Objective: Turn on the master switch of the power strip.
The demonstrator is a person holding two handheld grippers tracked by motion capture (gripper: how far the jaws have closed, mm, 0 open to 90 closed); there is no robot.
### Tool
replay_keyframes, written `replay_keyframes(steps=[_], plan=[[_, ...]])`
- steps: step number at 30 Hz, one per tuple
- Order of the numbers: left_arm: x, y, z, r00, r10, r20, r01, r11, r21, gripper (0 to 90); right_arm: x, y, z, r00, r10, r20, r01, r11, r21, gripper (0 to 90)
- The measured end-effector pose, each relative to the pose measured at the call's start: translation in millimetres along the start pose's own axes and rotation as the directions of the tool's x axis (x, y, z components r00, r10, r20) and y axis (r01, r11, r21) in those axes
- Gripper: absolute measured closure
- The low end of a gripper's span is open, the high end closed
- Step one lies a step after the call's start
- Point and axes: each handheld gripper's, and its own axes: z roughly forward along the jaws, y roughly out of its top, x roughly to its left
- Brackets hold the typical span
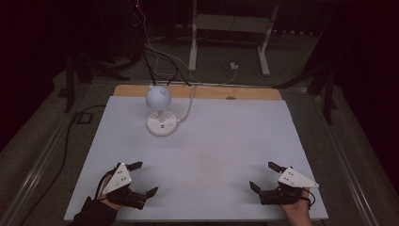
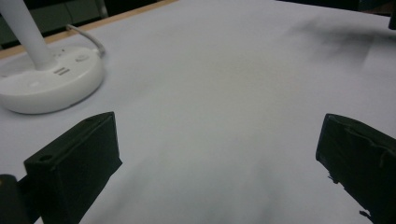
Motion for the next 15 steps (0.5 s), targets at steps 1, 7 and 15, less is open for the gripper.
replay_keyframes(steps=[1,7,15], plan=[[-0.3,0.2,0.2,1.0000,0.004,0.002,-0.004,1.0000,-0.001,0.1,-0.2,-0.2,0.4,1.0000,0.001,-0.006,-0.001,1.000,0.002,0.0],[0.5,-1.0,0.7,1.0000,0.008,0.004,-0.008,0.9999,0.014,0.1,-0.9,0.0,1.9,0.9987,0.033,-0.038,-0.033,0.999,-0.008,0.0],[0.2,-0.7,0.7,1.0000,0.006,0.008,-0.006,0.9997,0.022,0.1,0.6,1.5,5.0,0.9984,0.042,-0.037,-0.042,0.999,0.020,0.0]])
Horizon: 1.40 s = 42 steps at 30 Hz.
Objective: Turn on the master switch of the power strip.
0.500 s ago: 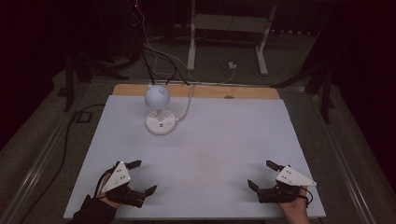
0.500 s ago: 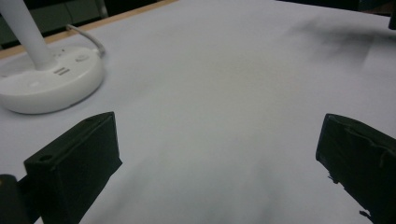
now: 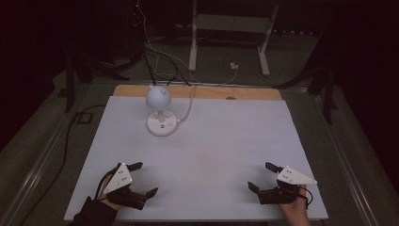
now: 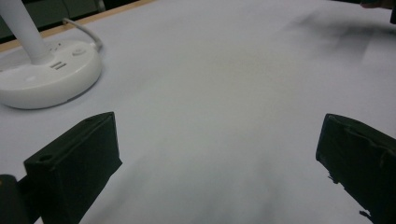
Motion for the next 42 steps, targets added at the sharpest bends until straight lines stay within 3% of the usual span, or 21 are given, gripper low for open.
replay_keyframes(steps=[5,19,33,42], plan=[[0.0,-0.1,2.0,0.9998,-0.008,0.017,0.008,1.0000,0.005,0.1,0.7,0.1,-0.6,0.9990,-0.033,0.029,0.033,0.999,0.006,0.0],[-3.3,6.5,7.6,0.9978,-0.022,0.063,0.018,0.9983,0.055,0.1,2.1,0.8,-4.3,0.9978,-0.054,0.039,0.054,0.998,-0.012,0.0],[-5.6,35.8,3.3,0.9921,-0.020,0.124,0.011,0.9976,0.068,0.1,3.8,2.2,-6.2,0.9984,-0.046,0.032,0.047,0.999,-0.020,0.0],[-0.5,53.3,2.0,0.9910,-0.028,0.131,0.020,0.9976,0.066,0.1,4.2,2.2,-7.6,0.9978,-0.050,0.044,0.052,0.998,-0.034,0.0]])
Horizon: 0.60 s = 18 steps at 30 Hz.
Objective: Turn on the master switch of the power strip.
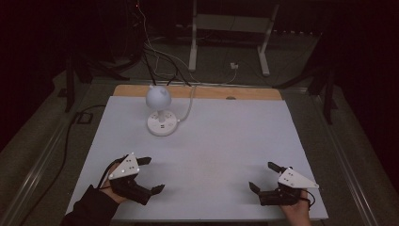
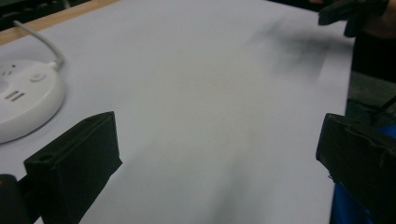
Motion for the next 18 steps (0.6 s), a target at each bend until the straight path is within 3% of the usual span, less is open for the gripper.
replay_keyframes(steps=[18], plan=[[11.1,32.5,16.9,0.9990,0.017,-0.042,-0.016,0.9992,0.036,0.1,0.4,0.1,-0.6,1.0000,0.007,-0.005,-0.007,1.000,-0.005,0.0]])
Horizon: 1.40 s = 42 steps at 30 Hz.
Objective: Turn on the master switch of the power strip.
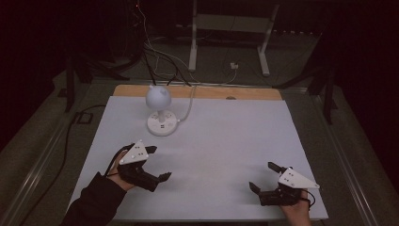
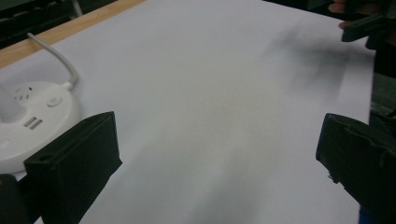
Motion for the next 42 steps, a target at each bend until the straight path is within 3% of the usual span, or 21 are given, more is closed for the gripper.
replay_keyframes(steps=[8,10,12,17,22,25,31,35,36,37,38,42], plan=[[6.4,14.9,9.4,0.9998,-0.012,-0.017,0.012,0.9999,0.006,0.1,-0.1,0.1,-0.3,1.0000,0.002,-0.002,-0.002,1.000,-0.003,0.0],[6.7,20.1,13.0,0.9988,0.015,-0.047,-0.014,0.9999,0.006,0.1,-0.3,0.0,-0.4,1.0000,0.003,-0.002,-0.003,1.000,-0.004,0.0],[7.7,21.5,14.5,0.9992,0.013,-0.038,-0.013,0.9999,0.008,0.0,-0.3,0.0,-0.5,1.0000,0.004,-0.003,-0.004,1.000,-0.005,0.0],[12.0,28.3,22.6,0.9981,0.010,-0.061,-0.009,0.9999,0.010,0.1,-0.1,0.2,-0.7,0.9999,0.008,-0.007,-0.008,1.000,-0.008,0.0],[20.4,34.9,31.6,0.9955,-0.031,-0.089,0.031,0.9995,-0.006,0.1,-0.2,0.2,-0.5,0.9999,0.010,-0.010,-0.011,1.000,-0.008,0.0],[25.8,38.8,39.4,0.9883,-0.067,-0.137,0.066,0.9977,-0.013,0.1,-0.7,0.1,-0.6,0.9998,0.017,-0.012,-0.017,1.000,-0.009,0.0],[32.1,42.0,49.7,0.9821,-0.101,-0.159,0.098,0.9948,-0.030,0.2,-0.5,0.2,-0.8,0.9998,0.015,-0.013,-0.015,1.000,-0.010,0.0],[34.5,45.0,55.8,0.9720,-0.133,-0.194,0.127,0.9910,-0.042,0.2,-0.8,0.3,-1.1,0.9998,0.016,-0.013,-0.016,1.000,-0.011,0.0],[35.6,46.3,59.6,0.9627,-0.141,-0.231,0.133,0.9899,-0.050,0.2,-1.1,0.2,-1.0,0.9998,0.018,-0.013,-0.018,1.000,-0.012,0.0],[35.6,46.3,59.6,0.9627,-0.141,-0.231,0.133,0.9899,-0.050,0.2,-1.2,0.1,-1.1,0.9998,0.018,-0.013,-0.018,1.000,-0.011,0.0],[37.3,46.8,63.3,0.9510,-0.157,-0.267,0.145,0.9874,-0.062,0.2,-1.1,0.1,-1.1,0.9997,0.019,-0.014,-0.019,1.000,-0.012,0.0],[42.5,45.7,72.7,0.9366,-0.185,-0.298,0.170,0.9826,-0.074,0.2,-0.9,0.3,-1.3,0.9997,0.019,-0.017,-0.019,1.000,-0.013,0.0]])
